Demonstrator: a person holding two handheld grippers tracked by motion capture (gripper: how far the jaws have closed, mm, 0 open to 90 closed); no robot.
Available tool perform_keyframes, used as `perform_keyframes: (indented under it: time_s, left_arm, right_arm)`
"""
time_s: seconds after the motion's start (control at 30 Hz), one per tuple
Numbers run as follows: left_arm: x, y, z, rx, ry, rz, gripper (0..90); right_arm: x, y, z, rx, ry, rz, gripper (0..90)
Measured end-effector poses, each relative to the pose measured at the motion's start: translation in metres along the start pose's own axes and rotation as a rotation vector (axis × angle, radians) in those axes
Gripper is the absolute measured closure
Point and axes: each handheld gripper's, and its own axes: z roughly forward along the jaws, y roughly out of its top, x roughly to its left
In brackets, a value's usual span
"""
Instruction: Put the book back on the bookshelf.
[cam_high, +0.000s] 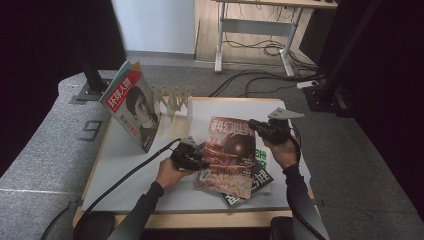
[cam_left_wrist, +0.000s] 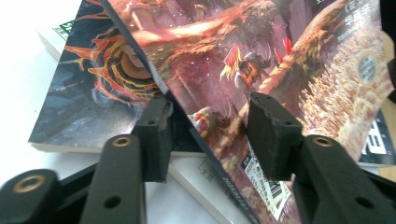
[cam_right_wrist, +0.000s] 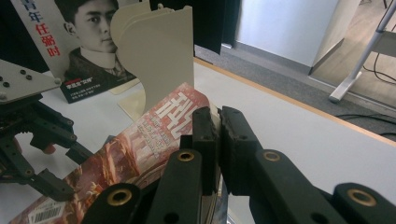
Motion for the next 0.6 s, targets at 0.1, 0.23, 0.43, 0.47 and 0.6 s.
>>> perform_keyframes:
  time_s: [0.1, 0.23, 0.43, 0.47, 0.6]
  left_arm:
    - [-0.001, -0.002, -0.004, -0.016, -0.006, 0.005, 58.8]
    - [-0.001, -0.003, -0.009, -0.021, -0.018, -0.001, 63.9]
    - [-0.003, -0.005, -0.015, -0.058, -0.042, 0.006, 71.8]
    - [-0.004, -0.005, -0.016, -0.067, -0.047, 0.012, 71.8]
    - [-0.007, -0.004, -0.019, -0.091, -0.047, 0.034, 73.9]
  right_arm:
    - [0.002, 0.002, -0.001, -0.005, 0.006, -0.004, 83.5]
    - [0.003, 0.004, 0.000, -0.010, 0.013, -0.009, 83.5]
    - [0.004, 0.005, -0.001, -0.016, 0.016, -0.011, 83.5]
    - [0.004, 0.005, -0.001, -0.016, 0.016, -0.011, 83.5]
    - [0.001, 0.005, -0.003, -0.023, 0.016, -0.001, 83.4]
